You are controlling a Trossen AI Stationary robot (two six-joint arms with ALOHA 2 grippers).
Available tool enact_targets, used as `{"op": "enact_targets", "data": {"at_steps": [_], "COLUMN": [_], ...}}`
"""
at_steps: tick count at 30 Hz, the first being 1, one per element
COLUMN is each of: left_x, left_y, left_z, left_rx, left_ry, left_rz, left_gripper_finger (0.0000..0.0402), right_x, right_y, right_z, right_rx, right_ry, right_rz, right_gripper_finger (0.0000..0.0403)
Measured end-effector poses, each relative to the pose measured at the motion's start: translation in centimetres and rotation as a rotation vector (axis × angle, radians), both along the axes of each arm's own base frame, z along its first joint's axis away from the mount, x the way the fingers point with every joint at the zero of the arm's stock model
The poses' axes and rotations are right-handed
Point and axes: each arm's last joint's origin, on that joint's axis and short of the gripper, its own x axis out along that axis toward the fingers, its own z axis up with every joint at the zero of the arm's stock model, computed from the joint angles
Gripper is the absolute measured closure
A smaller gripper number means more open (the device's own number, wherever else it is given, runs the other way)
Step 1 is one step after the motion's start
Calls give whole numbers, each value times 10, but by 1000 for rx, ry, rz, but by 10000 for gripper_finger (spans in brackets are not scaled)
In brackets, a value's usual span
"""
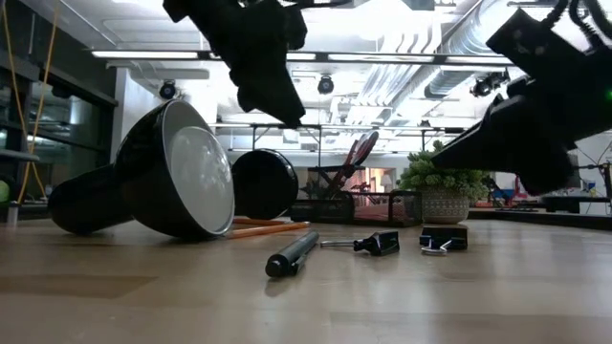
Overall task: Pick and place office supplies into organizer
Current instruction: Put the bottom orange pencil into the desk organizer
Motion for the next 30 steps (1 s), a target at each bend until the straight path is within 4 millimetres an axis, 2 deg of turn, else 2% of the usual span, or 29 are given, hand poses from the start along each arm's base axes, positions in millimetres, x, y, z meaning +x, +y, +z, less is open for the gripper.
{"op": "enact_targets", "data": {"at_steps": [2,6,10,14,19,25,30], "left_x": [-2,-1,12,27,39,44,45], "left_y": [9,25,29,31,29,23,9], "left_z": [0,-15,-31,-41,-48,-49,-48], "left_rx": [-36,-106,-124,-69,18,-7,36], "left_ry": [-2,37,78,130,174,146,107], "left_rz": [85,241,299,348,433,510,593], "left_gripper_finger": [245,245,245,245,245,245,245], "right_x": [-1,-3,-4,-3,-2,0,3], "right_y": [-5,-13,-14,-11,-7,-1,2], "right_z": [3,8,16,19,20,22,24], "right_rx": [11,7,26,25,76,100,111], "right_ry": [-15,-17,-33,-42,-43,-35,-27], "right_rz": [-9,-6,14,29,64,117,162], "right_gripper_finger": [289,289,289,289,289,289,289]}}
